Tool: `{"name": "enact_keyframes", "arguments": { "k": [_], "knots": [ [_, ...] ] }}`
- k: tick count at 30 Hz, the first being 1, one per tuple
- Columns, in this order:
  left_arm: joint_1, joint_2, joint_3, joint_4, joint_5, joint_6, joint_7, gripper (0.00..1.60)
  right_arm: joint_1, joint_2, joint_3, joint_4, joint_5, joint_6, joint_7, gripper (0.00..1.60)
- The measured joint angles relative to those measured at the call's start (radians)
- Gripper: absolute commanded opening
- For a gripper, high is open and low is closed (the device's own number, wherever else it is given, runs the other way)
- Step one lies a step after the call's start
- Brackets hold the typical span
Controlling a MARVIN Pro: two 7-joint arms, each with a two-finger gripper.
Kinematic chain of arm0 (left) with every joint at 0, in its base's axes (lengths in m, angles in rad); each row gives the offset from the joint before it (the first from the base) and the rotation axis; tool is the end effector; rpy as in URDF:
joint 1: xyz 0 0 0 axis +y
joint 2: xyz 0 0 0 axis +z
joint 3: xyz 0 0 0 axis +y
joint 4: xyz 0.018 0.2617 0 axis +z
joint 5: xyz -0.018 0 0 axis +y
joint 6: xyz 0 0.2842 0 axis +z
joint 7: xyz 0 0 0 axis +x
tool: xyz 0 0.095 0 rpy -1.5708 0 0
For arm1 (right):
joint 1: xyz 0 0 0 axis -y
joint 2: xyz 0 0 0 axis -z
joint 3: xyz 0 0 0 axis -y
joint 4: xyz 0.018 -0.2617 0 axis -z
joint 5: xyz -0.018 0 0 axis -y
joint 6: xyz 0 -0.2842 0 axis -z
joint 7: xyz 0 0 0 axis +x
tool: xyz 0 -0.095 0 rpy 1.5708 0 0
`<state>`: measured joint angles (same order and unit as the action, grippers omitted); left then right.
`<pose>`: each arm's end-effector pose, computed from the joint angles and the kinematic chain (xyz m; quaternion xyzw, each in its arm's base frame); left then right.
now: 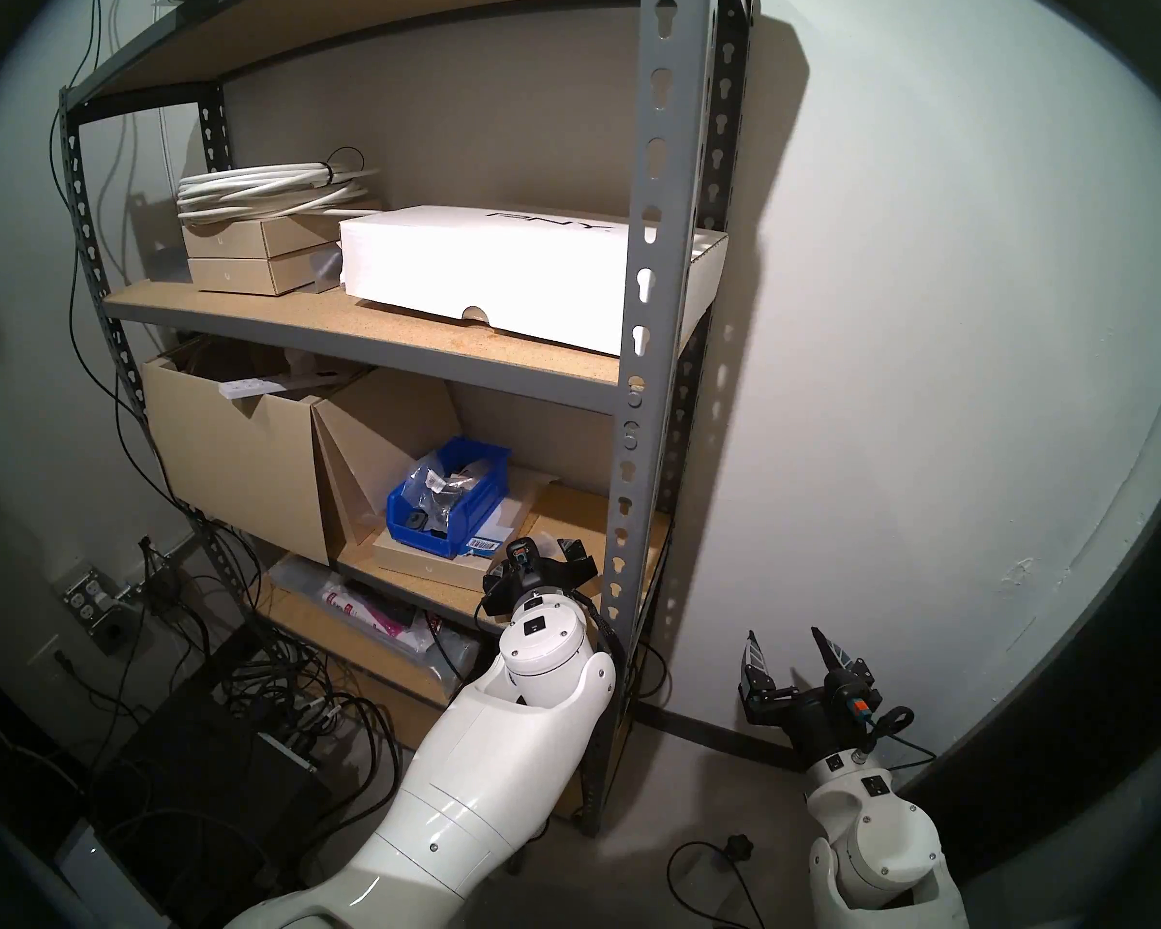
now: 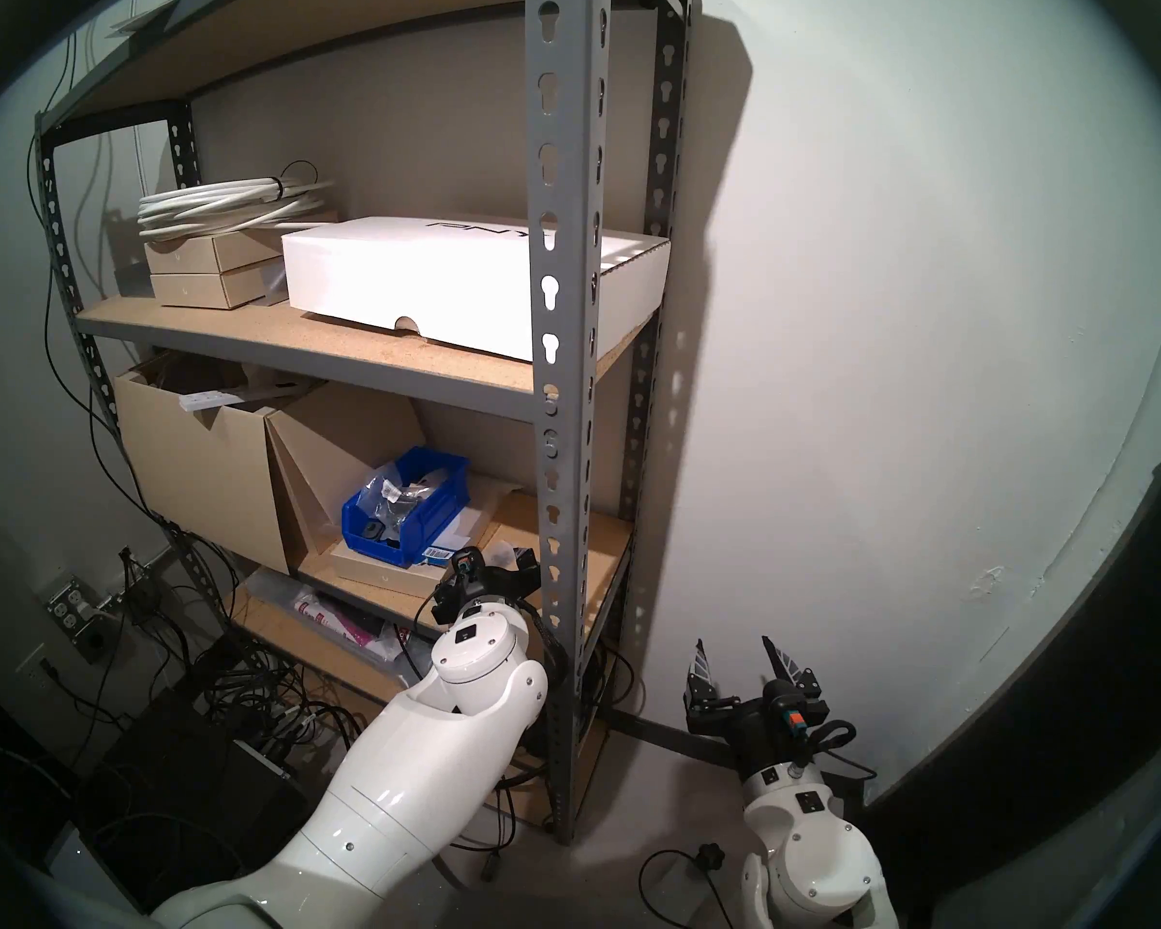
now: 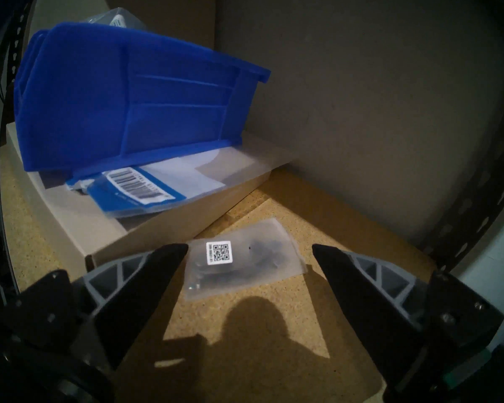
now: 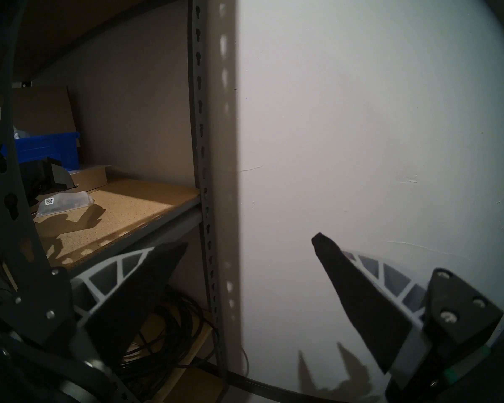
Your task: Organize the rack shelf by putting things into a case
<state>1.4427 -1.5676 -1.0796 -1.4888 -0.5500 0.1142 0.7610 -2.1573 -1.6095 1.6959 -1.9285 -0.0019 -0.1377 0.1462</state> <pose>0.3877 -0.1252 -0.3027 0.8040 0.2016 0.5579 0.0401 0.2348 -0.0276 -0.3188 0.7400 0.0161 0.6724 0.0025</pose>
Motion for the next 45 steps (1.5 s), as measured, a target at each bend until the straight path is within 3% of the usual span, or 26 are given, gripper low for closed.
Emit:
{"name": "enact_keyframes", "arguments": {
  "k": [20, 21, 29, 31, 35, 36, 37, 45],
  "knots": [
    [-0.021, -0.021, -0.009, 0.026, -0.053, 0.033, 0.018, 1.60, 0.000, 0.000, 0.000, 0.000, 0.000, 0.000, 0.000, 1.60],
    [-0.023, -0.021, -0.008, 0.030, -0.055, 0.031, 0.018, 1.52, 0.000, 0.000, 0.000, 0.000, 0.000, 0.000, 0.000, 1.60],
    [-0.027, -0.022, -0.003, 0.034, -0.067, 0.027, 0.016, 1.32, 0.000, 0.000, 0.000, 0.000, 0.000, 0.000, 0.000, 1.60],
    [-0.027, -0.022, -0.001, 0.035, -0.068, 0.027, 0.016, 1.08, 0.000, 0.000, 0.000, 0.000, 0.000, 0.000, 0.000, 1.60],
    [-0.027, -0.022, 0.000, 0.035, -0.069, 0.027, 0.016, 1.04, 0.000, 0.000, 0.000, 0.000, 0.000, 0.000, 0.000, 1.60],
    [-0.027, -0.022, 0.001, 0.035, -0.070, 0.027, 0.015, 0.80, 0.000, 0.000, 0.000, 0.000, 0.000, 0.000, 0.000, 1.60],
    [-0.027, -0.021, 0.002, 0.035, -0.070, 0.027, 0.015, 0.75, 0.000, 0.000, 0.000, 0.000, 0.000, 0.000, 0.000, 1.60],
    [-0.023, -0.020, 0.005, 0.035, -0.070, 0.024, 0.014, 0.54, 0.000, 0.000, 0.000, 0.000, 0.000, 0.000, 0.000, 1.60]
  ]
}}
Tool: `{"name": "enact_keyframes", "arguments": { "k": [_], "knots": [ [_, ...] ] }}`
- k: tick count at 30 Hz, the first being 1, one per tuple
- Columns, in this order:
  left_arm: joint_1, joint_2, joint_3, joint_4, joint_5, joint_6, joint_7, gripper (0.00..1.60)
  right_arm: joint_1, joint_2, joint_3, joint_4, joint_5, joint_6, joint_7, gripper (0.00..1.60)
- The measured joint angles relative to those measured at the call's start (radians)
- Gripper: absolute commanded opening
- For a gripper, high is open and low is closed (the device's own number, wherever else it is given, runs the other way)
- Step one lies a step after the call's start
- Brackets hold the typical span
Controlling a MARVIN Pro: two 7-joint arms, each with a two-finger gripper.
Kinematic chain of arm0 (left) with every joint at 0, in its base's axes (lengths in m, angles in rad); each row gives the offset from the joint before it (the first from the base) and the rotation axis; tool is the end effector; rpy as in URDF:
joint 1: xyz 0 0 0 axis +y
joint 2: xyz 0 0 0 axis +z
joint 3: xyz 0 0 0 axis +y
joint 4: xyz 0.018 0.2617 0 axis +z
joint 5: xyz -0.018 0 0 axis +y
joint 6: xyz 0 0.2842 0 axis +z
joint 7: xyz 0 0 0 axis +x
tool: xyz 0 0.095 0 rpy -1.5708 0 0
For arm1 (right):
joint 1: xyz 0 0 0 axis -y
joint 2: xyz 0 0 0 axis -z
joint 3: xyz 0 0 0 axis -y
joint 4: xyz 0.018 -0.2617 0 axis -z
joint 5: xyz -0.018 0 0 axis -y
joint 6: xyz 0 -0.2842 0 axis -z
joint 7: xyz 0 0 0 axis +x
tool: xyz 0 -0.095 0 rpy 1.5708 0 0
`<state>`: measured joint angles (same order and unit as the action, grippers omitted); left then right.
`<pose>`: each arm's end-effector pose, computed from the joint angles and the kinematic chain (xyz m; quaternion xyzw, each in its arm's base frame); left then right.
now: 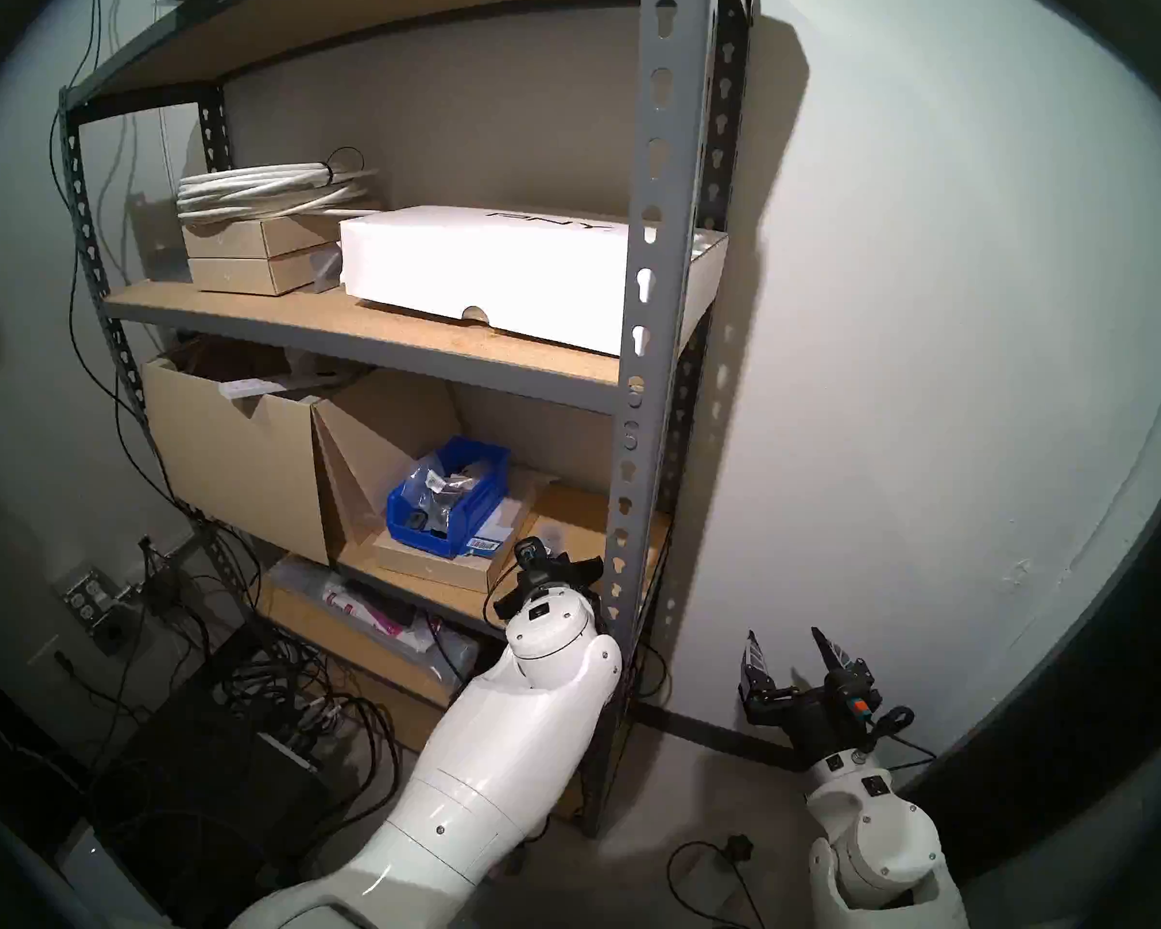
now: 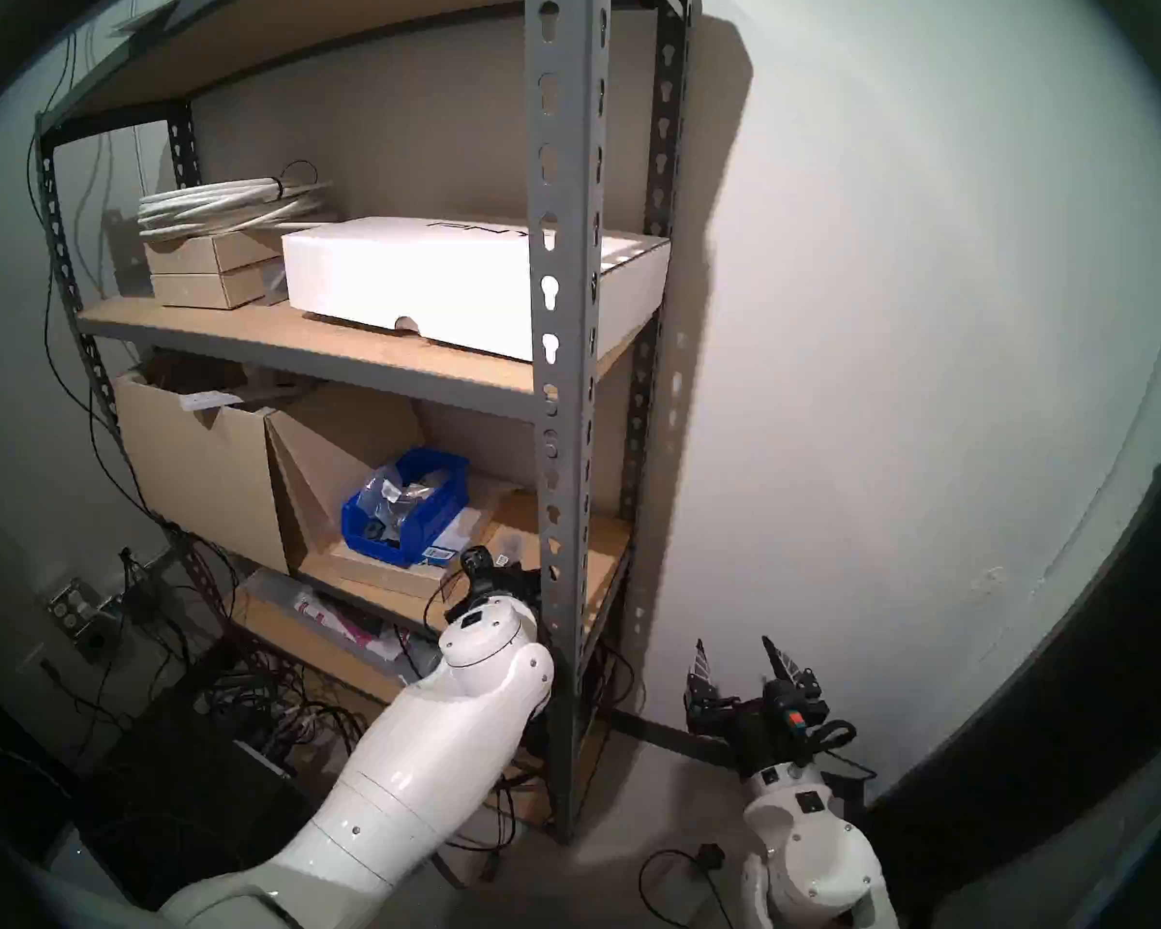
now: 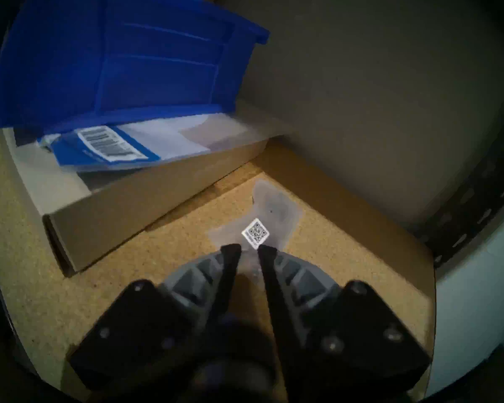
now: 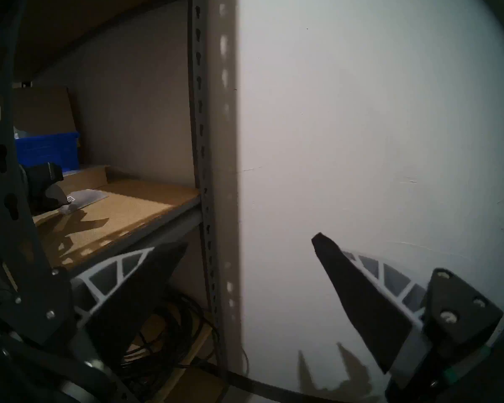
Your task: Organize the rack shelf by putting things into a case
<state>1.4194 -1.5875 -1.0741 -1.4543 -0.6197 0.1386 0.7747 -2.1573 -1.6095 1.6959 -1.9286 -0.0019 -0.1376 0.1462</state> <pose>0.3904 -0.1347 -0.3088 0.8210 0.2131 0.5267 0.0559 0.2348 -0.0276 -0.3188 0.7400 0.0161 0.6724 0.0025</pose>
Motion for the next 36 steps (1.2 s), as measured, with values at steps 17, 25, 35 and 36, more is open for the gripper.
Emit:
{"name": "enact_keyframes", "arguments": {
  "k": [17, 25, 35, 36],
  "knots": [
    [0.015, 0.009, 0.010, -0.029, 0.009, -0.003, -0.002, 1.49, 0.000, 0.000, 0.000, 0.000, 0.000, 0.000, 0.000, 1.60],
    [0.018, 0.018, 0.013, -0.052, 0.022, -0.004, 0.004, 1.53, 0.000, 0.000, 0.000, 0.000, 0.000, 0.000, 0.000, 1.60],
    [-0.014, 0.020, 0.011, -0.004, 0.025, 0.012, -0.008, 1.56, 0.000, 0.000, 0.000, 0.000, 0.000, 0.000, 0.000, 1.60],
    [-0.018, 0.020, 0.011, 0.002, 0.025, 0.014, -0.010, 1.56, 0.000, 0.000, 0.000, 0.000, 0.000, 0.000, 0.000, 1.60]
  ]
}}
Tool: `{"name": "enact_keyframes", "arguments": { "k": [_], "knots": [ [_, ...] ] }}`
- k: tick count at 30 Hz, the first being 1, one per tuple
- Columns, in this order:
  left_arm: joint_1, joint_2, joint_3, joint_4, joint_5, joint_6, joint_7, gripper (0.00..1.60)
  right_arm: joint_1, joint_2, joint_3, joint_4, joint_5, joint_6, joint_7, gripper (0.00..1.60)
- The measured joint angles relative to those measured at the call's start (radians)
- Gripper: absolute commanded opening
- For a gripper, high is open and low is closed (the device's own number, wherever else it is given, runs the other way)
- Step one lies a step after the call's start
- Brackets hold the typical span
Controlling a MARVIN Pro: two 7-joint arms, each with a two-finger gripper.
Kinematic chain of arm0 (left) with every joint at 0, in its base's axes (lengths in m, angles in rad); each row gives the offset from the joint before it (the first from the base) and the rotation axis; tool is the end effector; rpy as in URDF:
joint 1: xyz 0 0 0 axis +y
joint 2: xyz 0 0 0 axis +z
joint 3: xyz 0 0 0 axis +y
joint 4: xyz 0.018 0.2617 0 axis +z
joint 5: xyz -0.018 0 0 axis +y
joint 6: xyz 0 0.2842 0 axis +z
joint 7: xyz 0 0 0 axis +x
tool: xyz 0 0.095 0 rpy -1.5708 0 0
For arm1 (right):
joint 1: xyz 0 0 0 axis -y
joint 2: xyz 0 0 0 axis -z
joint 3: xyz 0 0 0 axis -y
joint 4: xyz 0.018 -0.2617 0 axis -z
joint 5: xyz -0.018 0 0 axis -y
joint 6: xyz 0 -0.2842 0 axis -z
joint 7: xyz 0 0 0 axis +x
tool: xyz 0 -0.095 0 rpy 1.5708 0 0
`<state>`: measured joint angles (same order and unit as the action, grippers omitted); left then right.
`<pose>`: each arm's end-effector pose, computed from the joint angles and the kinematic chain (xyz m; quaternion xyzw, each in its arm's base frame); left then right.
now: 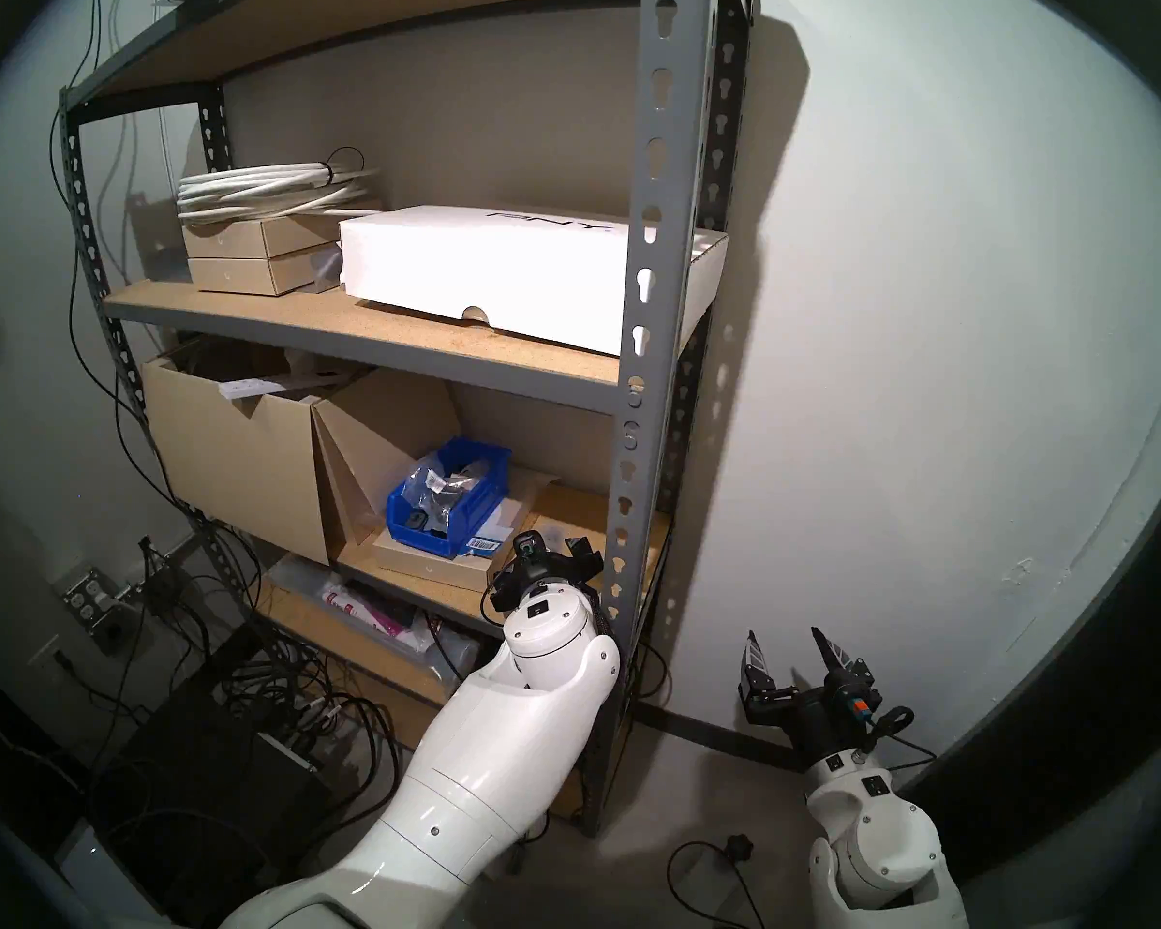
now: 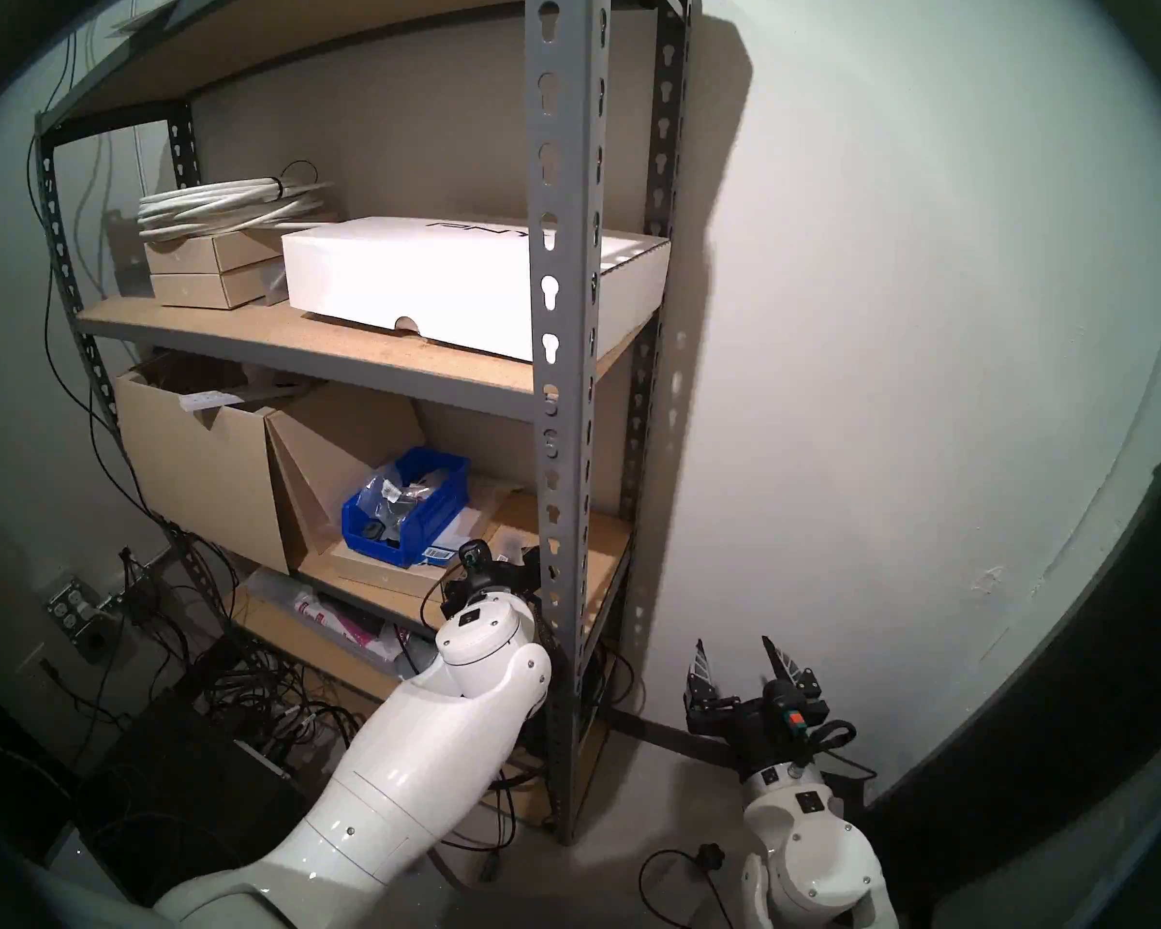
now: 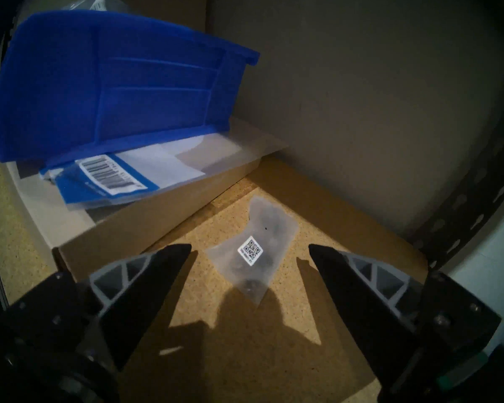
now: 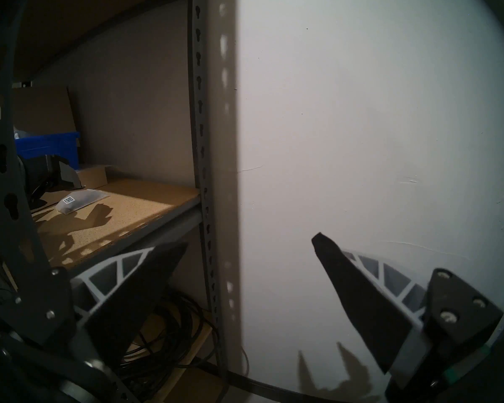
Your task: Organize the rack shelf by putting things into a case
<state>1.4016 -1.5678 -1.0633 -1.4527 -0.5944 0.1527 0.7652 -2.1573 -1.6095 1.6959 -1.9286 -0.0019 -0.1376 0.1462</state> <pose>0.3952 -0.1313 -0.3044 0.8186 0.1910 0.5398 0.0448 0.2348 -0.0276 -0.3188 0.7400 0.0161 0.6724 0.0025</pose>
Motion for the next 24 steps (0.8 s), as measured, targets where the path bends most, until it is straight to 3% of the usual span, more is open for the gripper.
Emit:
{"name": "enact_keyframes", "arguments": {
  "k": [8, 11, 16, 18, 24],
  "knots": [
    [-0.032, -0.001, -0.003, 0.046, 0.001, 0.015, -0.019, 1.56, 0.000, 0.000, 0.000, 0.000, 0.000, 0.000, 0.000, 1.60],
    [-0.039, -0.001, -0.009, 0.054, 0.000, 0.018, -0.027, 1.44, 0.000, 0.000, 0.000, 0.000, 0.000, 0.000, 0.000, 1.60],
    [-0.047, -0.003, -0.021, 0.056, -0.016, 0.028, -0.041, 1.41, 0.000, 0.000, 0.000, 0.000, 0.000, 0.000, 0.000, 1.60],
    [-0.048, -0.005, -0.024, 0.057, -0.024, 0.032, -0.044, 1.20, 0.000, 0.000, 0.000, 0.000, 0.000, 0.000, 0.000, 1.60],
    [-0.048, -0.008, -0.029, 0.063, -0.046, 0.046, -0.054, 1.13, 0.000, 0.000, 0.000, 0.000, 0.000, 0.000, 0.000, 1.60]
  ]
}}
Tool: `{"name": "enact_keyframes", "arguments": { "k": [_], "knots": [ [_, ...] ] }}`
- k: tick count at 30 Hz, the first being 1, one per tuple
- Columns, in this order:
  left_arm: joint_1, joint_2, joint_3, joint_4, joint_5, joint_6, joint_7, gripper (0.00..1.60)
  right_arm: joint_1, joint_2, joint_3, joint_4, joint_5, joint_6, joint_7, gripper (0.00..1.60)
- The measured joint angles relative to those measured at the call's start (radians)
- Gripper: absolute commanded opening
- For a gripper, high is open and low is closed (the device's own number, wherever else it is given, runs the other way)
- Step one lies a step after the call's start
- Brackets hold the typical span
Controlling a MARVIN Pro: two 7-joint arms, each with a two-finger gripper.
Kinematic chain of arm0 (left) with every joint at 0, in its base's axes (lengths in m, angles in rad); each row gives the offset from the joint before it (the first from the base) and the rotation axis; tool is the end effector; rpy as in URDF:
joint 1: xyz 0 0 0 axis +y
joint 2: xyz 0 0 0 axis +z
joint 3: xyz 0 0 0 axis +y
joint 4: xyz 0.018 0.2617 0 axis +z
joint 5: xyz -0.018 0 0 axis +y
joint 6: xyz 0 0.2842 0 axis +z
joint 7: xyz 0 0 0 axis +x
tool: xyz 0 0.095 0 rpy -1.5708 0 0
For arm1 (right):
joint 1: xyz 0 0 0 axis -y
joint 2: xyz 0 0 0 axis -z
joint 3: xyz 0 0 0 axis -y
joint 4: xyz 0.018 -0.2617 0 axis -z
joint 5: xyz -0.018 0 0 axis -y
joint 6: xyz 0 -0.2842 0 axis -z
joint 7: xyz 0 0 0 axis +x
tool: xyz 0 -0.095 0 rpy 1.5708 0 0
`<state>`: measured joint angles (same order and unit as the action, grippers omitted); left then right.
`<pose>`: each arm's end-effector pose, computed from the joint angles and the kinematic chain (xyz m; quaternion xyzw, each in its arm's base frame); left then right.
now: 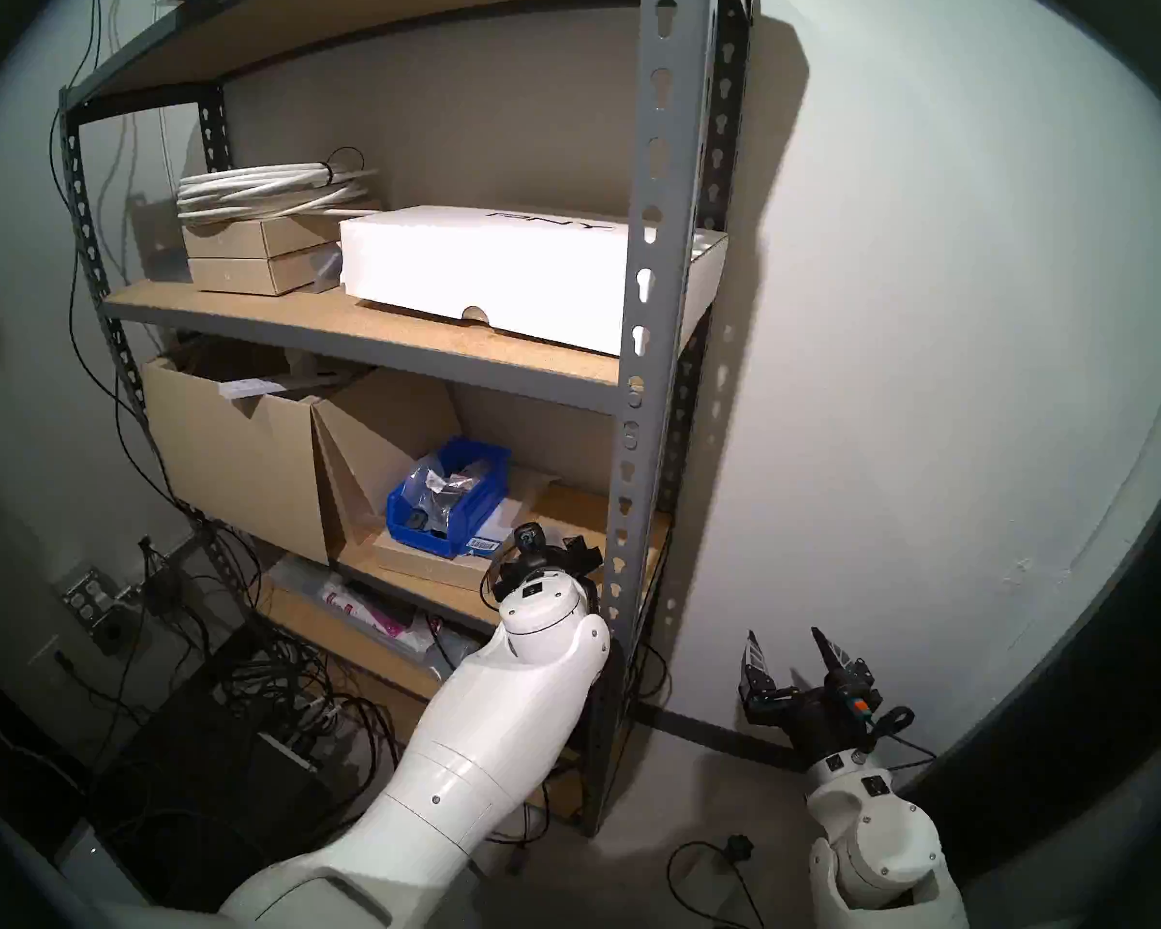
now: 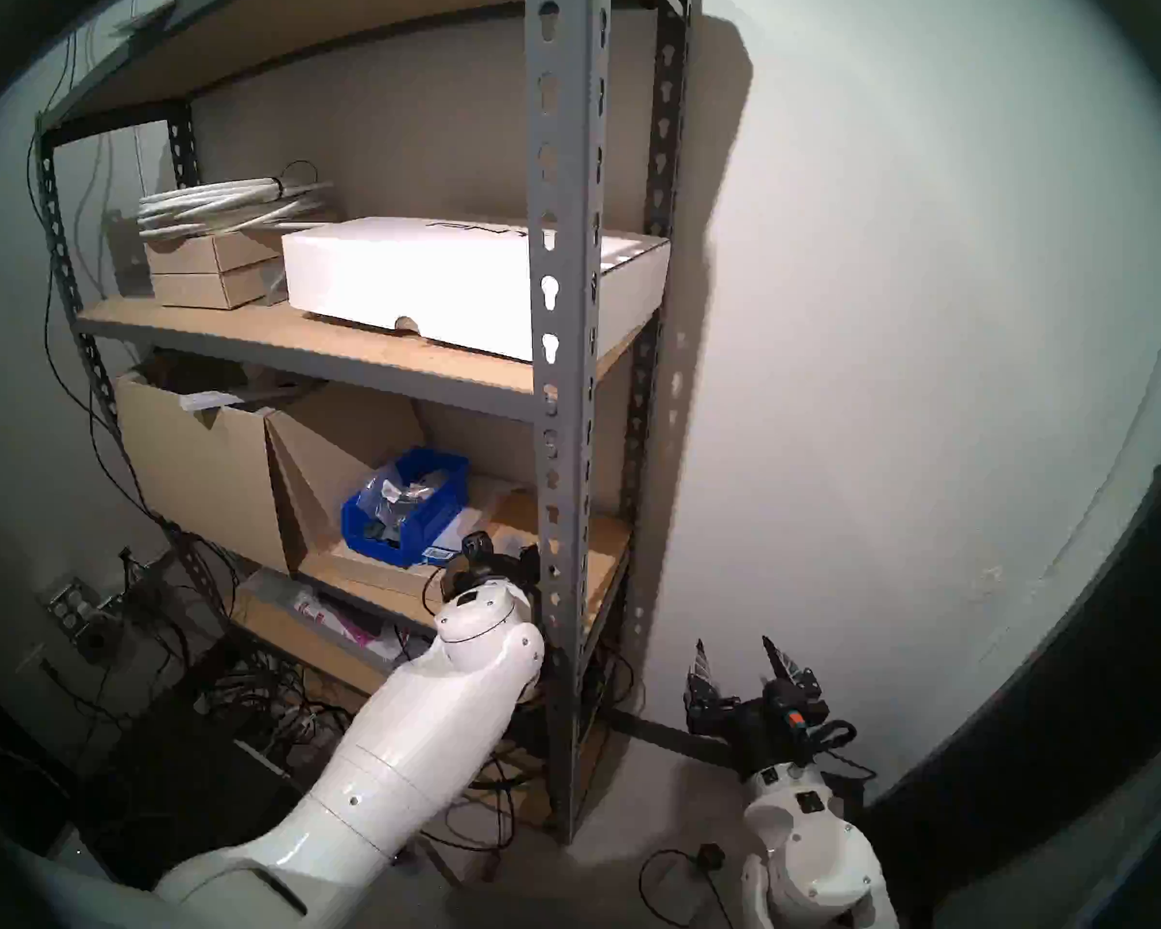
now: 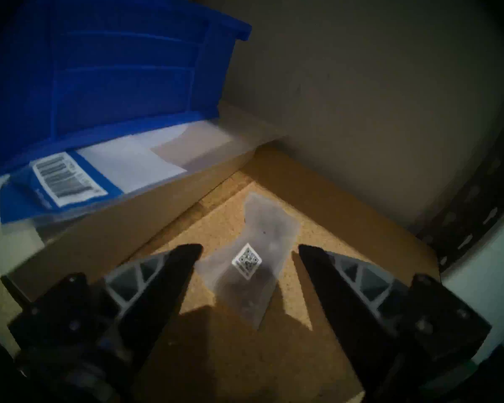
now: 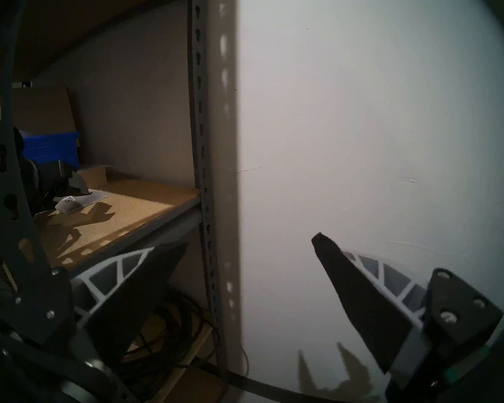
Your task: Organize the rack shelf by putting things into a case
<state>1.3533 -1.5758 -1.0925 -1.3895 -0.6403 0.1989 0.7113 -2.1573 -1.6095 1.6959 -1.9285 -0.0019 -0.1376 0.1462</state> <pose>0.4105 -0.1287 -0.3091 0.8332 0.1834 0.5181 0.0611 0.2348 -0.0276 -0.3188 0.7400 0.0161 0.6724 0.0025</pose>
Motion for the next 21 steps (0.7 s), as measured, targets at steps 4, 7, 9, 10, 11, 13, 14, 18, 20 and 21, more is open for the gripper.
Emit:
{"name": "enact_keyframes", "arguments": {
  "k": [4, 7, 9, 10, 11, 13, 14, 18, 20, 21],
  "knots": [
    [0.000, -0.001, 0.000, 0.001, -0.005, 0.003, -0.001, 0.87, 0.000, 0.000, 0.000, 0.000, 0.000, 0.000, 0.000, 1.60],
    [0.001, -0.001, 0.003, 0.003, -0.010, 0.004, -0.002, 0.78, 0.000, 0.000, 0.000, 0.000, 0.000, 0.000, 0.000, 1.60],
    [0.001, -0.002, 0.006, 0.005, -0.011, 0.003, -0.002, 0.63, 0.000, 0.000, 0.000, 0.000, 0.000, 0.000, 0.000, 1.60],
    [0.001, -0.002, 0.007, 0.005, -0.012, 0.003, -0.002, 0.58, 0.000, 0.000, 0.000, 0.000, 0.000, 0.000, 0.000, 1.60],
    [0.001, -0.002, 0.008, 0.006, -0.012, 0.001, -0.003, 0.56, 0.000, 0.000, 0.000, 0.000, 0.000, 0.000, 0.000, 1.60],
    [0.001, -0.002, 0.013, 0.007, -0.014, -0.002, -0.005, 0.48, 0.000, 0.000, 0.000, 0.000, 0.000, 0.000, 0.000, 1.60],
    [0.001, -0.002, 0.014, 0.007, -0.014, -0.003, -0.006, 0.48, 0.000, 0.000, 0.000, 0.000, 0.000, 0.000, 0.000, 1.60],
    [0.001, -0.002, 0.019, 0.008, -0.015, -0.008, -0.008, 0.00, 0.000, 0.000, 0.000, 0.000, 0.000, 0.000, 0.000, 1.60],
    [0.001, -0.002, 0.022, 0.008, -0.015, -0.012, -0.010, 0.00, 0.000, 0.000, 0.000, 0.000, 0.000, 0.000, 0.000, 1.60],
    [0.002, -0.001, 0.023, 0.008, -0.014, -0.014, -0.010, 0.00, 0.000, 0.000, 0.000, 0.000, 0.000, 0.000, 0.000, 1.60]
  ]
}}
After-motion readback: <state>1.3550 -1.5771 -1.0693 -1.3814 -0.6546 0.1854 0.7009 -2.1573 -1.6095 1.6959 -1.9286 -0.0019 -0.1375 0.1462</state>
